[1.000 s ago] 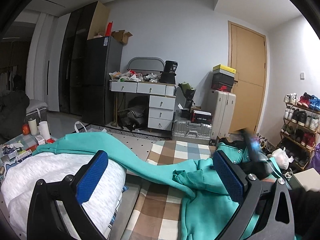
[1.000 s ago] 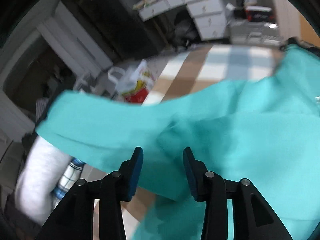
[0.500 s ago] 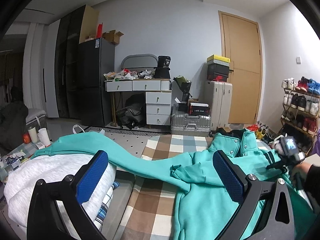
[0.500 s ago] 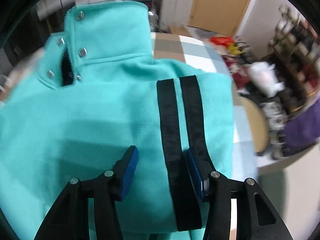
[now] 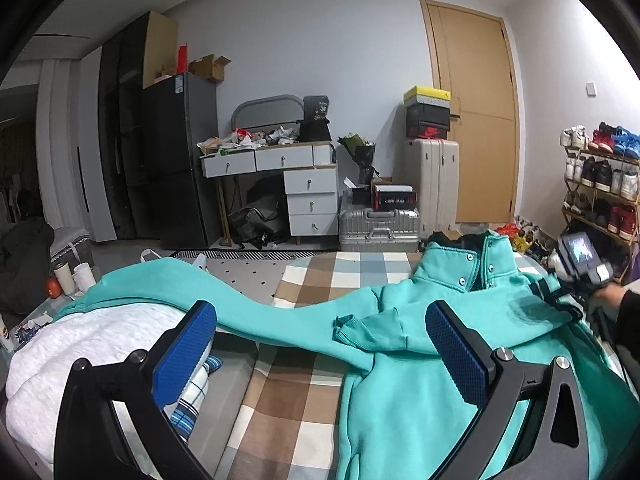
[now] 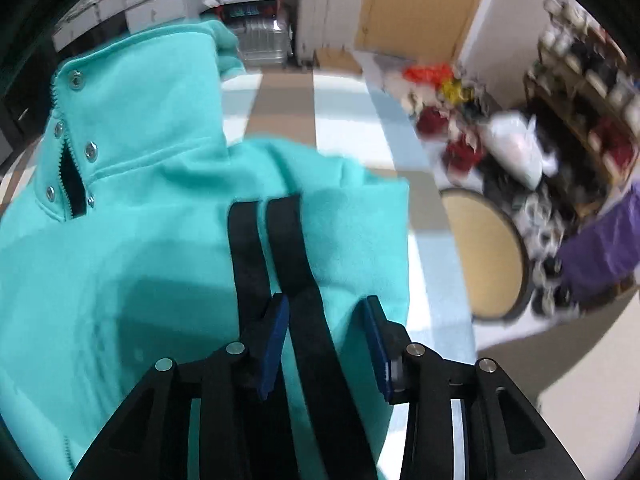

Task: Fold large clothes
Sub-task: 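Carry the held sleeve across the hoodie body with the right gripper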

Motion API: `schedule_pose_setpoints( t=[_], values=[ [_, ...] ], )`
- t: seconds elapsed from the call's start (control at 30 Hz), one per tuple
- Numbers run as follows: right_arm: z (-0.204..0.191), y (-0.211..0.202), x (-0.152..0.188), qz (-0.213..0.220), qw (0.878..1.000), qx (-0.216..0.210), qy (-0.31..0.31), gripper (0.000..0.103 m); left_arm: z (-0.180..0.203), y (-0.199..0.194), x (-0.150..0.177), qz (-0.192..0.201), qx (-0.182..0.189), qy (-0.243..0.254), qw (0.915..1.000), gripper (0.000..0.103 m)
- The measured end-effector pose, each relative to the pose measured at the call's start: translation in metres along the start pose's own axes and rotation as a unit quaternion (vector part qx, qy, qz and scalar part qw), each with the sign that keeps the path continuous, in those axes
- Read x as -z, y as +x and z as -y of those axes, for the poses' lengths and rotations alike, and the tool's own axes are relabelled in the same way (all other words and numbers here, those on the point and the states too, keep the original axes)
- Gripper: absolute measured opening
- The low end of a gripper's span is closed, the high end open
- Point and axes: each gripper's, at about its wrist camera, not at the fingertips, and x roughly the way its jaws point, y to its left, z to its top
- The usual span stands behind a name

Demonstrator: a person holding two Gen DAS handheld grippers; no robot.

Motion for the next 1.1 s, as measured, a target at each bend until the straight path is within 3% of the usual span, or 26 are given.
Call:
schedule_pose_setpoints(
  t=[0.03, 0.1, 0.17, 0.27, 0.3, 0.4, 0.5, 0.57, 0.63, 0.7, 0.73, 0.77, 0.83, 0.87, 0.93, 1.0, 1.1],
  values=[
    [0.001, -0.004, -0.002, 0.003, 1.0, -0.003, -0.003, 0.029, 0.003, 0.001, -0.001, -0.001, 0.0, 0.002, 1.0, 0.102],
    [0.008, -0.021, -0.01, 0.052, 0.999, -0.006, 0.008, 0.02, 0.006, 0.003, 0.0, -0.004, -0.004, 0.007, 1.0, 0.102],
    [0.016, -0.023, -0.011, 0.05, 0.998, -0.024, 0.039, 0.022, 0.008, 0.005, 0.0, -0.008, -0.006, 0.01, 0.9999, 0.102],
    [0.011, 0.012, -0.009, -0.015, 0.999, -0.011, 0.032, 0.02, 0.01, 0.007, -0.001, -0.013, -0.008, 0.01, 0.9998, 0.102],
    [0.005, 0.009, -0.008, 0.006, 1.0, 0.002, 0.015, 0.019, 0.011, 0.006, -0.001, -0.014, -0.009, 0.009, 0.9998, 0.102],
    [0.004, 0.006, -0.005, -0.003, 1.0, 0.011, -0.004, 0.019, 0.013, 0.005, -0.002, -0.014, -0.008, 0.01, 0.9998, 0.102],
    [0.01, -0.027, 0.005, 0.022, 0.999, -0.03, 0.004, 0.009, 0.014, 0.005, -0.002, -0.015, 0.0, 0.006, 0.9999, 0.102],
    [0.006, -0.055, 0.019, 0.046, 0.998, -0.048, -0.015, 0.012, 0.014, 0.002, -0.003, -0.014, 0.005, 0.003, 0.9999, 0.102],
    [-0.003, -0.066, 0.041, 0.041, 0.996, -0.06, -0.05, 0.011, 0.015, -0.001, -0.004, -0.01, 0.007, 0.001, 0.9999, 0.102],
    [-0.013, -0.051, 0.062, -0.006, 0.995, -0.054, -0.078, 0.011, 0.016, -0.004, -0.005, -0.007, 0.006, 0.002, 1.0, 0.102],
    [-0.017, -0.042, 0.073, -0.011, 0.995, -0.036, -0.096, 0.011, 0.017, -0.004, -0.005, -0.006, 0.004, 0.002, 1.0, 0.102],
    [-0.025, -0.047, 0.081, 0.019, 0.993, -0.011, -0.118, 0.011, 0.017, -0.005, -0.005, -0.006, 0.003, 0.002, 1.0, 0.102],
    [-0.036, -0.052, 0.08, 0.013, 0.992, 0.014, -0.124, 0.012, 0.017, -0.005, -0.004, -0.005, 0.0, 0.002, 1.0, 0.102],
    [-0.042, -0.059, 0.076, 0.009, 0.993, 0.011, -0.116, 0.011, 0.016, -0.006, -0.003, -0.002, -0.004, 0.002, 1.0, 0.102],
    [-0.061, -0.082, 0.071, 0.043, 0.992, -0.042, -0.114, 0.01, 0.012, -0.008, -0.003, 0.004, -0.013, 0.002, 0.9999, 0.102],
    [-0.085, -0.092, 0.07, 0.065, 0.988, -0.046, -0.134, 0.011, 0.009, -0.008, -0.003, 0.008, -0.021, 0.002, 0.9997, 0.102],
    [-0.119, -0.062, 0.075, 0.007, 0.987, -0.042, -0.154, 0.01, 0.003, -0.005, -0.004, 0.006, -0.028, -0.004, 0.9996, 0.102]
  ],
)
